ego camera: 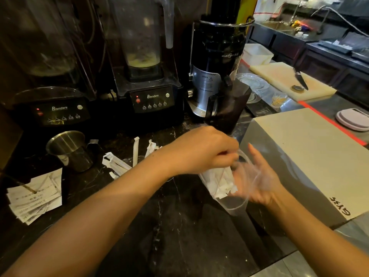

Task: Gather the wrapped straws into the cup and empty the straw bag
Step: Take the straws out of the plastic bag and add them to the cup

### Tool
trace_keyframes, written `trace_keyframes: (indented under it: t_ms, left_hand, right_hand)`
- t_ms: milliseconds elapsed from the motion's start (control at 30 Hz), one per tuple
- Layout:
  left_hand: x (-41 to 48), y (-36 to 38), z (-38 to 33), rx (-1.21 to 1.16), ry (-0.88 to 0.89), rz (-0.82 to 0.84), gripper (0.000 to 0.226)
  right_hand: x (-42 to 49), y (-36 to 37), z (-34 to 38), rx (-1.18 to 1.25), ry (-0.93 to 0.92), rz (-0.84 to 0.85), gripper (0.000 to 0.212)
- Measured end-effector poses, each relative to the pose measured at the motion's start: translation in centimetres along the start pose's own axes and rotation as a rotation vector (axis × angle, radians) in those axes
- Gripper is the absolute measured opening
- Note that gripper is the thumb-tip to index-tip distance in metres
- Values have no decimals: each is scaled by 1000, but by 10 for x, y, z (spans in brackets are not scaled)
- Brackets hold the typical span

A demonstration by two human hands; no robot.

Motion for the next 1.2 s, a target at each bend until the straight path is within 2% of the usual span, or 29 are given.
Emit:
trace_keyframes:
  t_ms: [133,267,333,433,467,500,567,600,667,767,833,900,1000,1067,1200]
  left_hand:
    - [-15,-3,-1,-137,46,-17,28]
    - [-33,-12,-4,-317,-51,-13,20]
    - [-41,-24,-3,-491,-132,-168,4]
    - [-53,-41,15,-795,-425,-650,26]
    - [-56,-45,24,-898,-543,-757,34]
    - [-60,-47,33,-1014,-643,-789,47]
    - [-66,-48,47,-1220,-770,-681,72]
    - [-69,-49,50,-1283,-784,-600,73]
    - [-73,-51,57,-1332,-762,-515,54]
    - [-77,-59,66,-1414,-676,-543,23]
    - [-80,-67,72,-1411,-612,-558,22]
    - [-83,-74,78,-1313,-571,-569,25]
    - [-88,-83,90,-1062,-616,-649,38]
    - [-91,-86,95,-940,-635,-688,47]
    - [-96,-83,97,-760,-557,-730,44]
  right_hand:
    - [3,19,12,-14,-84,21,62]
    - [16,26,16,-117,-218,33,47]
    - [25,33,19,-136,-249,52,46]
    - [29,44,34,-189,-336,81,49]
    - [32,49,39,-196,-351,97,48]
    - [35,56,43,-202,-353,106,48]
    - [48,67,50,-217,-342,111,54]
    - [55,75,52,-230,-333,123,62]
    - [73,88,55,-223,-304,149,77]
    - [101,108,55,-349,-263,178,97]
    - [119,115,54,-476,-268,138,94]
    - [133,122,52,-556,-284,84,74]
    - [148,134,52,-650,-311,33,43]
    - [156,136,51,-715,-315,20,42]
    - [163,139,45,-857,-360,26,43]
Point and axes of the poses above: each hand's wrist, its own x-axis towards the middle knuckle, its own y-axis out of the palm, z = x × y, the point moved 1 cm from there along x, towards the middle knuckle, and after that the axes turned 11 degrees about -x, right-handed, at the moved point
